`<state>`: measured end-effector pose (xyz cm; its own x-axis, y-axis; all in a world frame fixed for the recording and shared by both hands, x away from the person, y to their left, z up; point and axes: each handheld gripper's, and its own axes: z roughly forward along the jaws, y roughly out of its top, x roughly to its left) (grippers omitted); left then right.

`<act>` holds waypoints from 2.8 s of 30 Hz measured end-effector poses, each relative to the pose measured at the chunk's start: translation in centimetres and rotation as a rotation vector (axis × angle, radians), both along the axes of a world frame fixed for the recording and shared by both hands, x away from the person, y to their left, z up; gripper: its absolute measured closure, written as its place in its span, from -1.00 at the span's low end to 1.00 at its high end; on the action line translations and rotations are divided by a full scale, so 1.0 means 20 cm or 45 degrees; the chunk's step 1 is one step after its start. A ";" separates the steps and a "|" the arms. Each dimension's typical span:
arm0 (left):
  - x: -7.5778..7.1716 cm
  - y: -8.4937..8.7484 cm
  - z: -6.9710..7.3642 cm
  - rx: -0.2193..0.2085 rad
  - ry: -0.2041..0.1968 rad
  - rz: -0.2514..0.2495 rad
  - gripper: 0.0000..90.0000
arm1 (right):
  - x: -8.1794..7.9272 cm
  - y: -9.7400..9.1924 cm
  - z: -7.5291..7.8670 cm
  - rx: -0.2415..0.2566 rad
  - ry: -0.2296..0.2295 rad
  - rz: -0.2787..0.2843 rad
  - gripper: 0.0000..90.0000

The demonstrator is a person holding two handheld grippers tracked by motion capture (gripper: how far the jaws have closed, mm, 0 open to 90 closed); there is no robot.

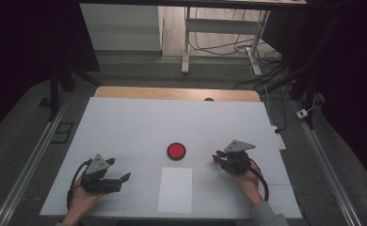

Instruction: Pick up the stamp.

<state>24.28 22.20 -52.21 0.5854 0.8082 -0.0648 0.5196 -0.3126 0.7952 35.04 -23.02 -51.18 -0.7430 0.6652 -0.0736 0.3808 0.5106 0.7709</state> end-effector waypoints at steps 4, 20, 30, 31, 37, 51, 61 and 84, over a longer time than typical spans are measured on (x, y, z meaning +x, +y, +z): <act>0.00 0.00 0.00 0.002 0.000 0.001 -0.63 | -0.01 0.00 0.01 0.024 -0.005 -0.002 0.60; 0.00 0.00 0.00 0.000 -0.005 0.006 -0.63 | -0.05 -0.04 0.11 0.205 -0.036 -0.003 0.61; 0.00 0.00 0.00 0.007 -0.009 0.002 -0.63 | -0.07 -0.04 0.15 0.302 -0.046 0.013 0.60; 0.00 0.00 0.00 0.008 -0.010 0.003 -0.63 | -0.07 -0.04 0.16 0.312 -0.045 0.015 0.61; 0.01 0.00 0.00 0.016 -0.007 0.005 -0.63 | -0.08 -0.03 0.18 0.349 -0.051 0.034 0.60; 0.00 -0.01 0.00 -0.004 -0.015 -0.003 -0.63 | -0.12 0.03 0.22 0.399 -0.064 0.094 0.60; 0.00 -0.03 0.00 0.005 -0.019 -0.019 -0.62 | -0.16 0.11 0.23 0.401 -0.052 0.155 0.60; -0.01 -0.03 0.00 0.011 -0.024 -0.024 -0.62 | -0.22 0.26 0.21 0.401 -0.035 0.247 0.60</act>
